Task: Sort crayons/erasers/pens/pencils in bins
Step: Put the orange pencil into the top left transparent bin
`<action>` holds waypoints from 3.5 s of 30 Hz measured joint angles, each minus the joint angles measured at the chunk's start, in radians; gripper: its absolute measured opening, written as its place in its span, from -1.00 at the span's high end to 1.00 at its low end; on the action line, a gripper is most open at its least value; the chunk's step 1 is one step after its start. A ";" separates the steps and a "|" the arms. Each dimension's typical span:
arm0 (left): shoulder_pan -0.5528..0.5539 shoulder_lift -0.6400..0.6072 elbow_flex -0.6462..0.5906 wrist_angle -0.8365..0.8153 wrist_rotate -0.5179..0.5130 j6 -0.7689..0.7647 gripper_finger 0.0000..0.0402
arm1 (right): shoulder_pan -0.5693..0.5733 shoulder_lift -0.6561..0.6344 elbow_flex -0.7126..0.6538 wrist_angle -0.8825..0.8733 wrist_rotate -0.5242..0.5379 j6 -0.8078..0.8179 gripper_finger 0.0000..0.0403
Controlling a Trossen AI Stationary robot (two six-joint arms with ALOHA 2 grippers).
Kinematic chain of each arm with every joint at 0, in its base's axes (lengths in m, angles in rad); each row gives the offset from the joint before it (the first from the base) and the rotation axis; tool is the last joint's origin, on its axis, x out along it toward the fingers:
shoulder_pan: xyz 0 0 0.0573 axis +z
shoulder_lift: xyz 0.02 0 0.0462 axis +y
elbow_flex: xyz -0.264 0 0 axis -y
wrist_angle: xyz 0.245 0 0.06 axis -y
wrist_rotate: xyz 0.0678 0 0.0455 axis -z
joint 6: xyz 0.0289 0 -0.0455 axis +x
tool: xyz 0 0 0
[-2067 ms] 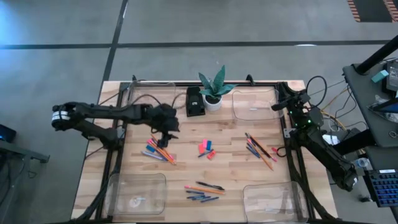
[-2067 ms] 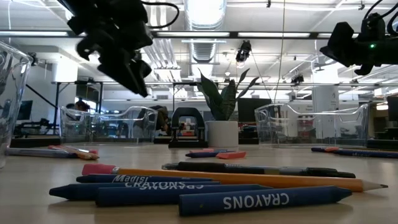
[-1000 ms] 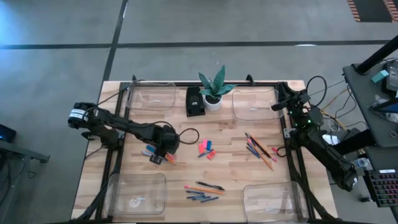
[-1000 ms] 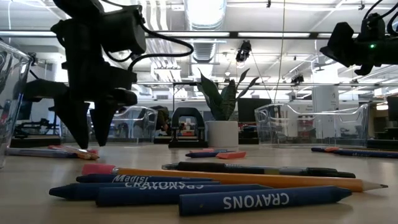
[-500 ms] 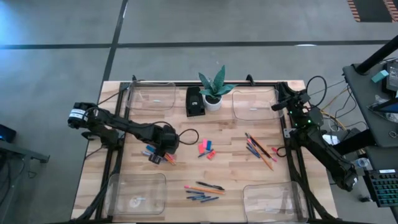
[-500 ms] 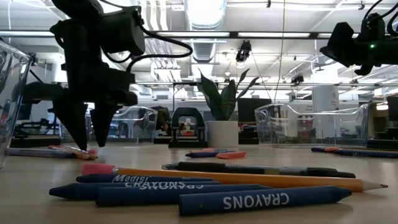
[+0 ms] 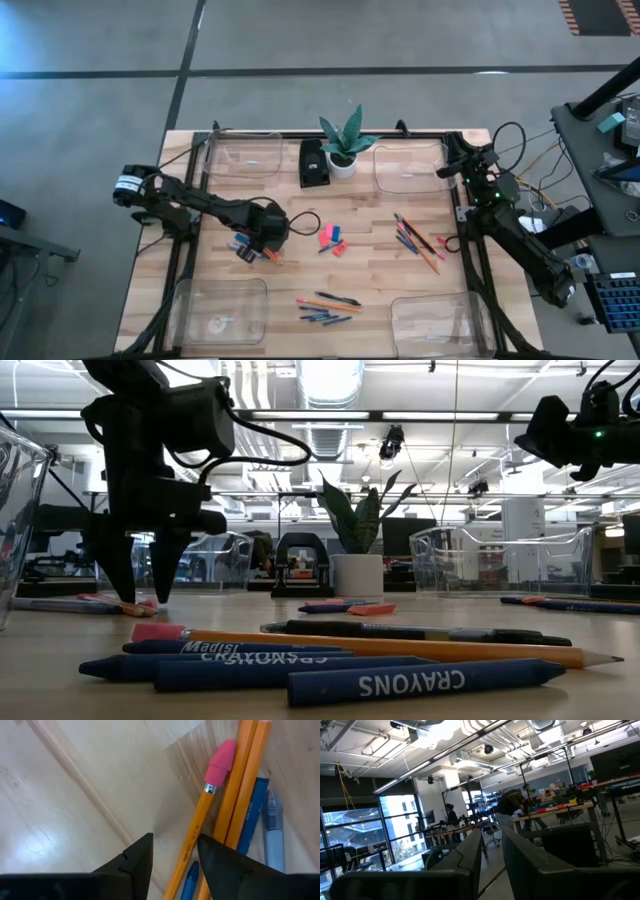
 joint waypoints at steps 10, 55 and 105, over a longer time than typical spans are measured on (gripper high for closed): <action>-0.001 0.014 -0.002 0.000 0.009 -0.003 0.82 | 0.000 0.000 0.000 0.000 0.000 0.000 0.66; 0.561 -0.267 0.076 0.149 -0.695 -0.003 0.95 | 0.000 0.000 0.000 -0.005 0.000 0.000 0.66; 0.984 -0.076 0.083 0.060 -0.159 -0.605 0.94 | 0.000 0.000 0.000 -0.022 0.000 0.000 0.66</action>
